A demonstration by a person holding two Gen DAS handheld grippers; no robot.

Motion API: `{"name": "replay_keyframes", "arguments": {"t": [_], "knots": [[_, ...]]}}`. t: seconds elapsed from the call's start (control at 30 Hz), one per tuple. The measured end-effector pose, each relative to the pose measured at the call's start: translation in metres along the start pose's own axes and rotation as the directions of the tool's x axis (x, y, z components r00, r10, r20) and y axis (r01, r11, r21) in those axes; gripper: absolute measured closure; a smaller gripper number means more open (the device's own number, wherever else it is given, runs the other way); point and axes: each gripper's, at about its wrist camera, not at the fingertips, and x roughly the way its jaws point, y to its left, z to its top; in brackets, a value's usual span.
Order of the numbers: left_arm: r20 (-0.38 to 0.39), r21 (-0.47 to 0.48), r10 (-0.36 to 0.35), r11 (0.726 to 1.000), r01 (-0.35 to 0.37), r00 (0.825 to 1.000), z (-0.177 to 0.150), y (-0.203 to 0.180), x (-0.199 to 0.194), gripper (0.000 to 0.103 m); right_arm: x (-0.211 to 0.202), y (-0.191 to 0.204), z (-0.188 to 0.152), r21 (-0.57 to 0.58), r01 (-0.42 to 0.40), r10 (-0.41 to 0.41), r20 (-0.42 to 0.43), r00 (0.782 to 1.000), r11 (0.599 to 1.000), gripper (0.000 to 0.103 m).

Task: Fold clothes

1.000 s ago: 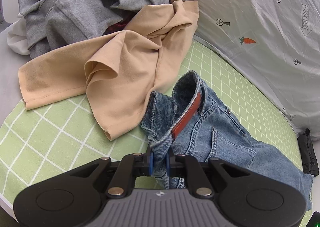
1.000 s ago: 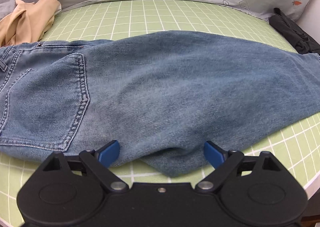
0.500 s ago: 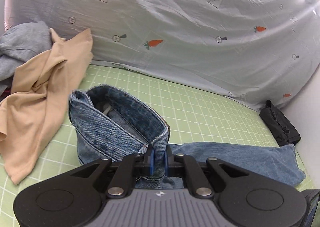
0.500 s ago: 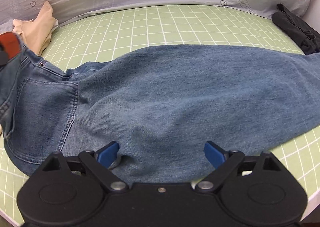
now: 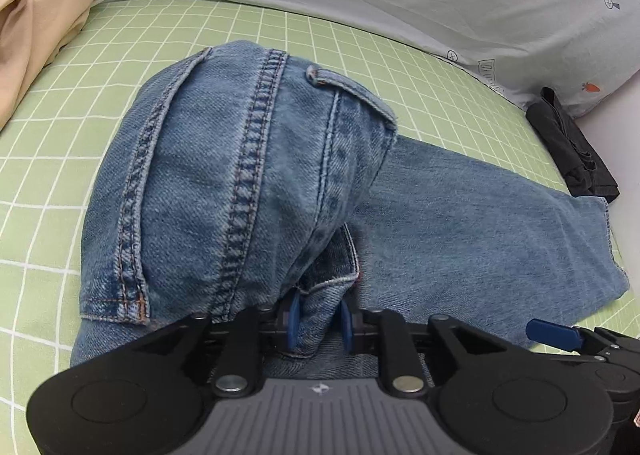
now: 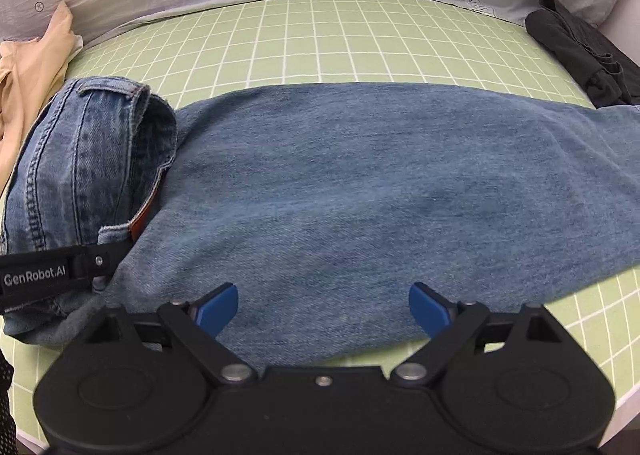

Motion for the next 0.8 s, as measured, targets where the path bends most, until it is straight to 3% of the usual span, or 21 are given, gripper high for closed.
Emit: {"name": "replay_keyframes", "arguments": {"t": [0.13,0.27,0.4,0.47,0.57,0.67,0.8], "knots": [[-0.035,-0.028,-0.087,0.996,0.086,0.996,0.011,0.007,-0.014,0.068,-0.005,0.002,0.001,0.055,-0.030,0.029,0.024,0.999,0.998,0.010],[0.000,-0.034,-0.177,0.984,0.177,0.984,0.020,0.022,-0.047,0.055,-0.016,0.016,0.007,0.068,-0.071,0.066,0.079,0.995,0.995,0.010],[0.071,0.024,-0.141,0.990,0.139,0.988,0.029,0.040,-0.077,0.053,-0.026,0.038,0.019,0.079,-0.150,0.136,0.164,0.977,0.985,0.012],[0.094,0.010,-0.112,0.994,0.111,0.989,0.032,0.056,-0.082,0.050,-0.028,0.051,0.024,0.076,-0.199,0.181,0.197,0.964,0.977,0.016],[0.104,-0.055,-0.145,0.987,0.151,0.984,0.037,0.085,-0.087,0.050,-0.025,0.070,0.032,0.071,-0.272,0.248,0.244,0.938,0.960,0.025],[0.118,-0.051,-0.144,0.987,0.151,0.982,0.037,0.096,-0.090,0.050,-0.014,0.085,0.039,0.070,-0.317,0.292,0.244,0.925,0.946,0.025],[0.119,-0.049,-0.189,0.979,0.195,0.975,0.036,0.108,-0.093,0.050,0.002,0.089,0.035,0.174,-0.348,0.311,0.208,0.927,0.921,0.025]]}}
